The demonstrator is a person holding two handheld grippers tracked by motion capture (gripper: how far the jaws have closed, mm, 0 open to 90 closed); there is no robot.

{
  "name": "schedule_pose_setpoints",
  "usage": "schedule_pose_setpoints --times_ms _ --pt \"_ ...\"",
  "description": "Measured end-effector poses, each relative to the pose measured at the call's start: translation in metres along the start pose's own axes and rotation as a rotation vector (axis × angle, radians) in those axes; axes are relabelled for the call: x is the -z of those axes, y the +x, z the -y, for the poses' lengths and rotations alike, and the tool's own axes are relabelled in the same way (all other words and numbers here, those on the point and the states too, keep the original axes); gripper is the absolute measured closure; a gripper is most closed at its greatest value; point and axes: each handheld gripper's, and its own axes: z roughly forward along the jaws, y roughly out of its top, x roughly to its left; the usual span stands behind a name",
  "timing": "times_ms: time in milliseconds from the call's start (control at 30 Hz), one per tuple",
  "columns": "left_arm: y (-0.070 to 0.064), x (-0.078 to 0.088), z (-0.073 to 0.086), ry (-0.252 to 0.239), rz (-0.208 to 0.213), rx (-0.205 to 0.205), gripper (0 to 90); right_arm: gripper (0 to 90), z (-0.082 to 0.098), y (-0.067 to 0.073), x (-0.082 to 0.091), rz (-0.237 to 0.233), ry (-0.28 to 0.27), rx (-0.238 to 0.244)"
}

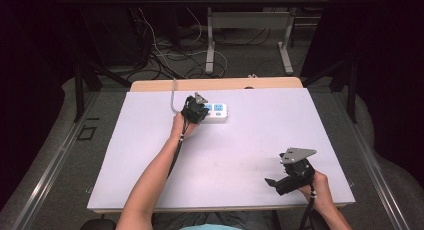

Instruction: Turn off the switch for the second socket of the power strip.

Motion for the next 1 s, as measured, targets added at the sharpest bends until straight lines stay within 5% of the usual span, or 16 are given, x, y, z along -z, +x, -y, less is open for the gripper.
schedule_pose_setpoints --times_ms 300,1000 --pt "-0.0027 0.0001 -0.0004 0.014 -0.007 -0.023 90.0 0.5 -0.0001 0.0000 -0.0003 0.000 -0.001 0.001" --pt "-0.0006 -0.0001 0.0007 -0.001 0.008 0.013 90.0 0.5 0.0000 0.0004 0.0004 0.002 0.000 0.001"
